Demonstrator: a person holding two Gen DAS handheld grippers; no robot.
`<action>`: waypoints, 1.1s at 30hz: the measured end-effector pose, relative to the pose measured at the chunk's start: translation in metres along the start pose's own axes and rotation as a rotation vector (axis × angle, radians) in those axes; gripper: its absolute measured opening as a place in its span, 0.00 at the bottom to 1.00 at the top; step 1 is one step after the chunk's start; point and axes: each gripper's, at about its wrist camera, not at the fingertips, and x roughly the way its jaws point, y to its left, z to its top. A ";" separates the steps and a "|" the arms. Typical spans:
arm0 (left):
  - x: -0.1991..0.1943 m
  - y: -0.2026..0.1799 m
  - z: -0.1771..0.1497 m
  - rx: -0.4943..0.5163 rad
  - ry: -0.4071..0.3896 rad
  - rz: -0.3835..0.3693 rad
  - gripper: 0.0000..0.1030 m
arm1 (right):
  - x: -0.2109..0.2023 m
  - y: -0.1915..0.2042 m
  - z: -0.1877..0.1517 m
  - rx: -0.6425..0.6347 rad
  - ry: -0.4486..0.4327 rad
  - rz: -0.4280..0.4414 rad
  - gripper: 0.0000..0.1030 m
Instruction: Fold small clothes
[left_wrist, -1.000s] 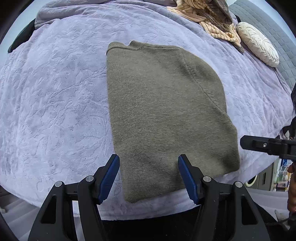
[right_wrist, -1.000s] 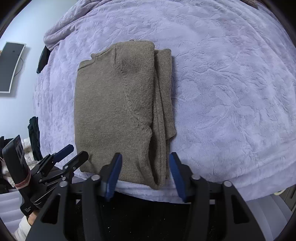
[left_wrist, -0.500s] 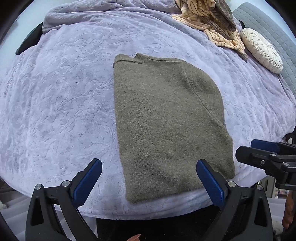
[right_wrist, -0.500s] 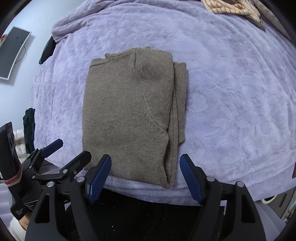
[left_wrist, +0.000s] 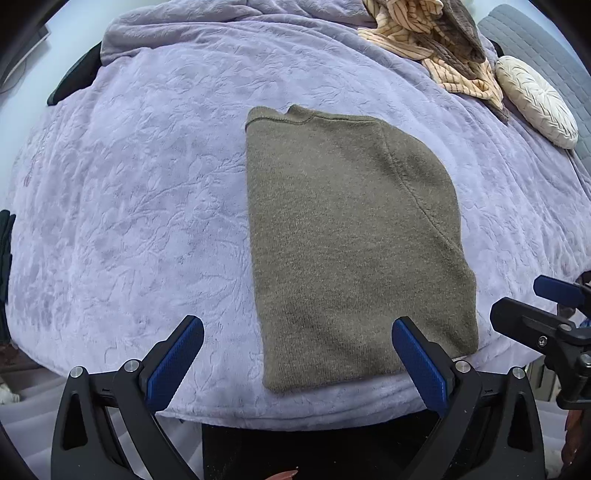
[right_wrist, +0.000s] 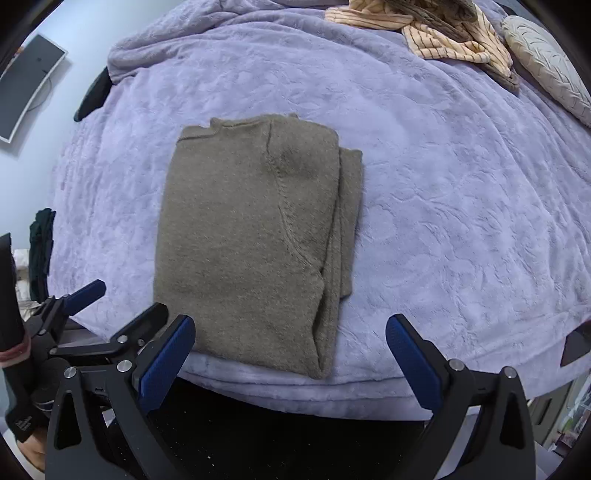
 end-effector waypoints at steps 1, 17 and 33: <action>0.000 0.001 -0.001 -0.003 0.001 0.004 0.99 | 0.001 -0.001 -0.001 0.005 0.007 -0.012 1.00; 0.000 0.006 -0.005 -0.027 0.035 0.062 0.99 | 0.004 -0.008 -0.005 0.076 0.037 -0.043 1.00; 0.003 0.009 -0.004 -0.034 0.047 0.068 0.99 | 0.006 -0.009 -0.004 0.076 0.050 -0.055 1.00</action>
